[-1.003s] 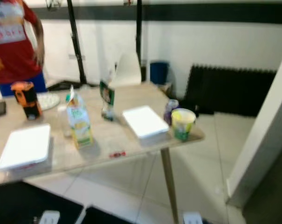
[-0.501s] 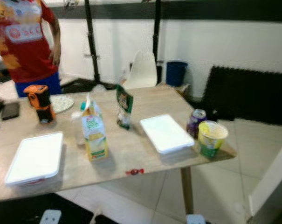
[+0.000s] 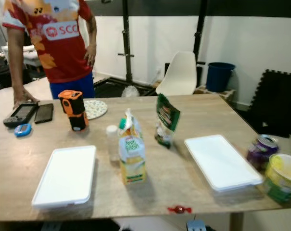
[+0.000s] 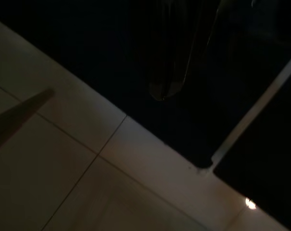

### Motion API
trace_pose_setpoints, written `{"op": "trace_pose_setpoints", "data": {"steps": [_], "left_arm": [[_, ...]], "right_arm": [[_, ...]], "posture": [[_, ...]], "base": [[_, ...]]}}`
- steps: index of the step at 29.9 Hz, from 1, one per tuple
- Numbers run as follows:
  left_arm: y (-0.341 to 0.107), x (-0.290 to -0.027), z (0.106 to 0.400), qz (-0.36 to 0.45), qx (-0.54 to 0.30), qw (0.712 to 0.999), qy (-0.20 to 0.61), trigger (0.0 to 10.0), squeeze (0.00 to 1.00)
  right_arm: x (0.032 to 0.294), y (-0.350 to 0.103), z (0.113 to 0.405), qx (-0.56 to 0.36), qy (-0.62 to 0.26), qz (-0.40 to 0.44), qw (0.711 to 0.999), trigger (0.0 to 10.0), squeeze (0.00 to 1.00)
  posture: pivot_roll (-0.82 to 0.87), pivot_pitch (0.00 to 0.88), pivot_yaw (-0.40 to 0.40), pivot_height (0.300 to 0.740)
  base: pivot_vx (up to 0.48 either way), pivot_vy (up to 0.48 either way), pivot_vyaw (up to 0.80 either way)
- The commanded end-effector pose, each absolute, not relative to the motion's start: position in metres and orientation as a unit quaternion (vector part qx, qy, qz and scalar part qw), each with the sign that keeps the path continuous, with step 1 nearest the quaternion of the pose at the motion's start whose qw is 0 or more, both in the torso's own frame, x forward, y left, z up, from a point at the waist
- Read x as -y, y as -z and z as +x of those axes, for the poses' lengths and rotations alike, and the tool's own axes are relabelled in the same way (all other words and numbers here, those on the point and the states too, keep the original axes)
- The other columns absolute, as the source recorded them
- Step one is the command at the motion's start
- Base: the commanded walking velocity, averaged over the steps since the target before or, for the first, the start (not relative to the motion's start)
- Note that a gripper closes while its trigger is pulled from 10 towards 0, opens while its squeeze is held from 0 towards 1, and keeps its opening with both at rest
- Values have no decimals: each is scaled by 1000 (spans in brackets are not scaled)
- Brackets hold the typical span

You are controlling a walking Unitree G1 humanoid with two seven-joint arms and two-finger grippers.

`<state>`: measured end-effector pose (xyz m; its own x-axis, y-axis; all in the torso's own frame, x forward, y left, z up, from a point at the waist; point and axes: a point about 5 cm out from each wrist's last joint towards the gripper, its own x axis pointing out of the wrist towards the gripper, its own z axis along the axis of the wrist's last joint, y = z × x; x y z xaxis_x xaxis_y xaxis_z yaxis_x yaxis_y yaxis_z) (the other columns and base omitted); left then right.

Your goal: Restocking fridge

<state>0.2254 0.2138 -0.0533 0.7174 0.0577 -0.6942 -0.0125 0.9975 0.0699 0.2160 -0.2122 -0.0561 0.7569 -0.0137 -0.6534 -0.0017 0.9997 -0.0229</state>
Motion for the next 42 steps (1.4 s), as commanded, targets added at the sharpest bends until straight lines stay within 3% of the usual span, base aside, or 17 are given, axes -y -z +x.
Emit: {"op": "trace_pose_setpoints", "data": {"steps": [1,27,42], "left_arm": [[61,-215,213,43,-396,917,-17,10000,0],[67,-217,200,21,-399,916,-45,10000,0],[63,-214,208,21,-389,920,-36,10000,0]], "right_arm": [[218,60,208,-362,8,-20,932,10000,0],[226,63,200,-376,6,-38,926,10000,0],[227,63,201,-378,8,-39,925,10000,0]], "posture": [[-67,111,55,740],[-74,122,42,740],[-75,122,49,740]], "base": [[0,0,0],[0,0,0],[0,-405,0]]}}
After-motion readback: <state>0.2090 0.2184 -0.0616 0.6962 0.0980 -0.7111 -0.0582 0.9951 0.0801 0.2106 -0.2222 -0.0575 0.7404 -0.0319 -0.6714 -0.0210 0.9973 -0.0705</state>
